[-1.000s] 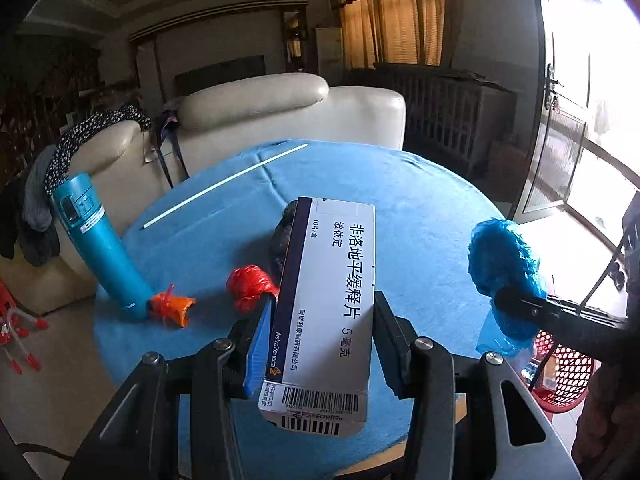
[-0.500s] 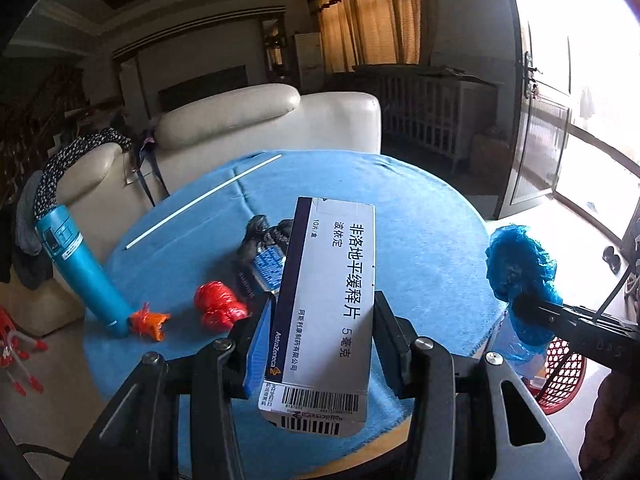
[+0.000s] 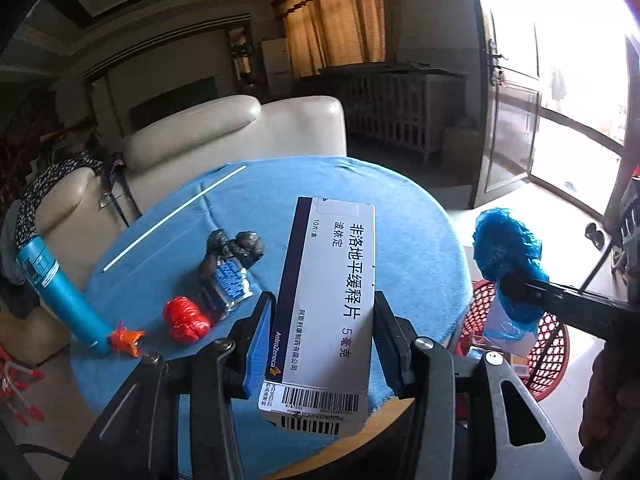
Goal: Collect trash
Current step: 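Lift the blue bag and white box off the table with both grippers, then carry the blue bag and white box to the wastebasket and open both grippers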
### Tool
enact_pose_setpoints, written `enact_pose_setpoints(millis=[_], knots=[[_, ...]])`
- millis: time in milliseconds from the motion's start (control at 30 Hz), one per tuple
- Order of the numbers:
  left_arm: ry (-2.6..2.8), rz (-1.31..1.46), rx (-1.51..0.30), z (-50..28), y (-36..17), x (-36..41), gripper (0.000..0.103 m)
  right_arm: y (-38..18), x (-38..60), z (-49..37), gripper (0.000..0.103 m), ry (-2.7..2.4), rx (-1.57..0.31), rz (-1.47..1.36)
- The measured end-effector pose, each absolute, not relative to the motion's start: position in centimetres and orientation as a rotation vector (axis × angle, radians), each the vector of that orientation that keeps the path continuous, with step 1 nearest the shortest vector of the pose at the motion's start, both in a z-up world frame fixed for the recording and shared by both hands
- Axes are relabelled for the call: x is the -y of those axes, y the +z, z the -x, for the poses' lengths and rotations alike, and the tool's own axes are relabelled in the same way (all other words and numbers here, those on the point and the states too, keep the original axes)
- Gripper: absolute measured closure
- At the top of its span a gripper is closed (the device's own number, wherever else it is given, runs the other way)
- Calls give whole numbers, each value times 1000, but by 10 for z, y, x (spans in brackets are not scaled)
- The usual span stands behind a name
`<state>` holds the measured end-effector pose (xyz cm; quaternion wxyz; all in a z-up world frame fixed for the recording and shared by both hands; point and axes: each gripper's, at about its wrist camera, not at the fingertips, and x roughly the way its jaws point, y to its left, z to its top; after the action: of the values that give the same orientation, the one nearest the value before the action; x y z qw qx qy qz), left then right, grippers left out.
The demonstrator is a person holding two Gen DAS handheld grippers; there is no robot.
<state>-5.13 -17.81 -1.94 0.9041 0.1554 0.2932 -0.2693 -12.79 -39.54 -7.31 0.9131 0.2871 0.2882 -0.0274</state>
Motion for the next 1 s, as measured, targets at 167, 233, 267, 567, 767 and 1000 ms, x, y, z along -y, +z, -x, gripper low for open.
enact_pose_setpoints(millis=[167,233,267,567,767,1000], knots=[[-592,-338,-598,60,-16,188,54,-71,411,140,72,-95,-568,-605],[-615,-342,-601,62,-13,193,54,-69,418,144,72,-111,-558,-611],[-631,-346,-601,64,-12,197,54,-67,422,145,72,-118,-554,-612],[-763,-387,-597,74,-2,235,54,-58,457,166,72,-204,-497,-646],[-856,-409,-615,74,-5,272,54,-60,479,178,72,-271,-496,-679],[-936,-458,-748,71,-39,314,54,-94,514,178,72,-332,-607,-848]])
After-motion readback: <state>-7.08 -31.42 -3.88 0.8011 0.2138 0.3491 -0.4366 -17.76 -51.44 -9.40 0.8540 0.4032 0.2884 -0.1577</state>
